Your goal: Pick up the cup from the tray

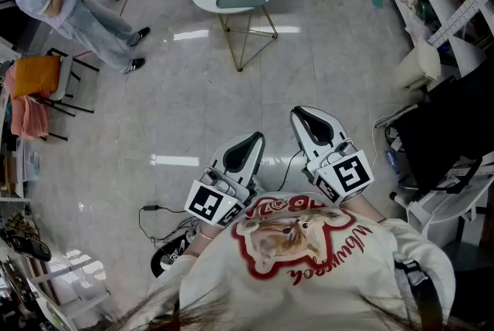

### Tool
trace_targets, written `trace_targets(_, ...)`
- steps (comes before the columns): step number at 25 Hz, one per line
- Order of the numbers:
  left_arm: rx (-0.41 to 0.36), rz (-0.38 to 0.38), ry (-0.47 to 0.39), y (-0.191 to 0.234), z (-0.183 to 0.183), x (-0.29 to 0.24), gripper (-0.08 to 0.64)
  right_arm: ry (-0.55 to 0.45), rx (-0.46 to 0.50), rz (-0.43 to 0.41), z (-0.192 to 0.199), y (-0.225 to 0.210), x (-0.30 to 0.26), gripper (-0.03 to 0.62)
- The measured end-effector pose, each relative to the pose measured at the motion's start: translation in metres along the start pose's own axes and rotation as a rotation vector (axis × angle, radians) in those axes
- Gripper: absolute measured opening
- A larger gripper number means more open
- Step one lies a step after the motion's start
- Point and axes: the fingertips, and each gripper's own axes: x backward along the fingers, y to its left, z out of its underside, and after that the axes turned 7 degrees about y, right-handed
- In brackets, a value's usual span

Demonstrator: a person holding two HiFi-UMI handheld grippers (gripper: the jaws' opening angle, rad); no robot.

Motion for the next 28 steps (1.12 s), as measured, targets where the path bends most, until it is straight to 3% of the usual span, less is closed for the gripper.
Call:
trace_targets(15,-0.005,0.010,-0.003,0.011,-0.004,0.004,0.018,0.004,-0.012,0.034,0.001,0.000,-0.006,0.046)
trace_targets(23,-0.019,-0.003,-0.007,0.044,-0.011,0.020,0.018,-0.038,0.039,0.064,-0.013,0.014,-0.021,0.047)
trace_targets(28,-0.052,0.013,0.010,0.067,-0.008,0.037,0.018,-0.052,0.055,0.130,-0.014,0.010,-0.036,0.047)
